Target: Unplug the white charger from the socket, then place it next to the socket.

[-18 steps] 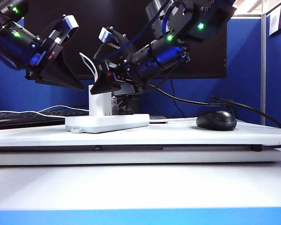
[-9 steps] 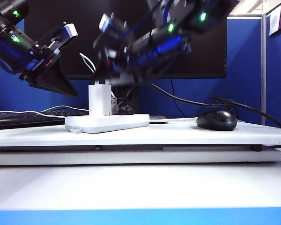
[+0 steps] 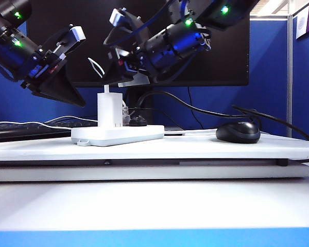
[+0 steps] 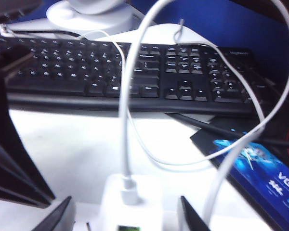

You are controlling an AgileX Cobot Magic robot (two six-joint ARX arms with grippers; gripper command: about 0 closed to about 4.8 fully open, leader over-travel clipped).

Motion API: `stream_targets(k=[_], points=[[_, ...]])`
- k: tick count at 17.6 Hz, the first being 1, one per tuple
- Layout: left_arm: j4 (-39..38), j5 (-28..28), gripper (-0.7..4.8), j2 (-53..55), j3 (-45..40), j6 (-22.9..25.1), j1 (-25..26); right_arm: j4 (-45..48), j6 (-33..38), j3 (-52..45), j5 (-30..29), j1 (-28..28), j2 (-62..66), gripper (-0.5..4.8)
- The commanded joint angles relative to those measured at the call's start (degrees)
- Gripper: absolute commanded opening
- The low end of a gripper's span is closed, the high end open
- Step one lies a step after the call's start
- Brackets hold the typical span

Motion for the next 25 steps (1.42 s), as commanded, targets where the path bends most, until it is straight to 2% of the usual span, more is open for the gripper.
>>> stream_targets(k=[1,7,17,25], points=[[0.37,0.52,-0.05,-0.07,0.11,0.04,0.07,-0.22,-2.19,2.64,0.52,0.94,0.59,2.78],[0.33,0.7,-0.05,-0.07,0.11,0.02,0.07,-5.4,-2.21,5.09,1.22,0.81,4.13,2.78],[-0.13,0.92,-0.05,-0.07,0.11,0.02,0.07,-7.72,-0.66,5.09,2.64,0.7,6.88,2.61],[-0.13,0.92,-0.05,-0.07,0.11,0.02,0.07,-12.17,-2.27,5.07,2.69,0.66,7.28,2.62]])
